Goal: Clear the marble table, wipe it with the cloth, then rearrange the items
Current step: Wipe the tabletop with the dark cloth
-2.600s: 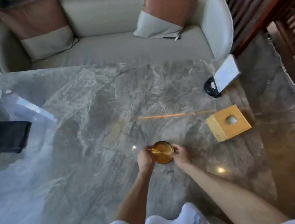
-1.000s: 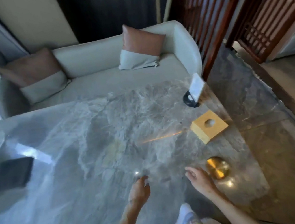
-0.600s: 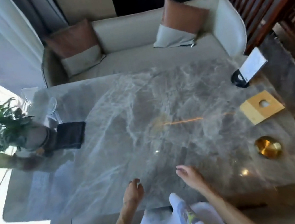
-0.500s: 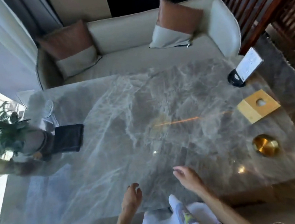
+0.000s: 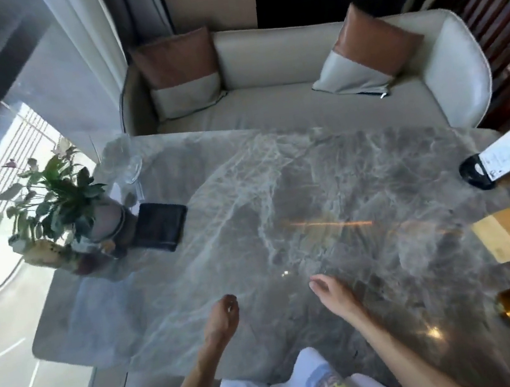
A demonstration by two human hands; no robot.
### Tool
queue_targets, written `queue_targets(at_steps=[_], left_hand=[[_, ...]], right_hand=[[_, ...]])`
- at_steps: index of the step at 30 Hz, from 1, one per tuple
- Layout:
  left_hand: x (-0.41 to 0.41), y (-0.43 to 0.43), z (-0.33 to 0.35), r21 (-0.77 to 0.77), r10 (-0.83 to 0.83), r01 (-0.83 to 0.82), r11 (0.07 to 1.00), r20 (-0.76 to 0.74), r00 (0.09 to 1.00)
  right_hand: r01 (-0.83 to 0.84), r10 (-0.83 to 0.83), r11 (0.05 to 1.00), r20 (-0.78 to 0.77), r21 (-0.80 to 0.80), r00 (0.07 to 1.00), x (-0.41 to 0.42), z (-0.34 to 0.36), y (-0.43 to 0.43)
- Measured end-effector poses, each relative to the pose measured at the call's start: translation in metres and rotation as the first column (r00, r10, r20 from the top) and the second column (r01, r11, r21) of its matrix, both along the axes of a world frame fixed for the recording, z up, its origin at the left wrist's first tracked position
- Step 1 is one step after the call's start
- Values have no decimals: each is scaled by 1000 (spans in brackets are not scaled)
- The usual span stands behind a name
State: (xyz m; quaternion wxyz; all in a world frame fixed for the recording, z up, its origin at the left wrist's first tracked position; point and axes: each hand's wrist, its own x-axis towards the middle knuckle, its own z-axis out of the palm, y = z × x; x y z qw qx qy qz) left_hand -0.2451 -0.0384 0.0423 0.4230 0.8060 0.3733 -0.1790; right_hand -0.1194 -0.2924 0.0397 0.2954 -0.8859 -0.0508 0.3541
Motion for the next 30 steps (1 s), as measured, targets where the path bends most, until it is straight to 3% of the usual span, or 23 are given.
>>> queue_targets(at_steps=[4, 9, 14, 16, 19, 23, 26, 30], left_hand=[[14, 79, -9, -101, 244, -238, 966, 46, 969], [32, 193, -15, -180, 551, -532, 828, 77, 831], [55, 281, -72, -270, 678, -662, 699, -44, 734], [68, 293, -46, -357, 750, -717, 599, -63, 659], [81, 302, -67, -436, 813, -769, 468, -128, 568], [90, 304, -121, -371, 864, -855, 362, -210, 457], [103, 304, -73, -353, 866, -858, 373, -200, 459], [115, 304, -48, -279, 810, -813, 511, -159, 564]], right_hand=[[-83, 85, 996, 57, -24, 995, 8, 13, 75], [-211, 216, 976, 128, -53, 968, 24, 16, 210], [-356, 358, 934, 148, -42, 922, 40, 8, 349], [-394, 393, 919, 149, -28, 907, 42, 6, 392], [-453, 454, 891, 103, -28, 885, 46, -4, 438], [-481, 482, 876, 39, -37, 875, 52, -19, 470], [-484, 484, 872, -25, -72, 875, 56, -28, 478], [-431, 428, 902, -81, -22, 900, 57, -29, 479]])
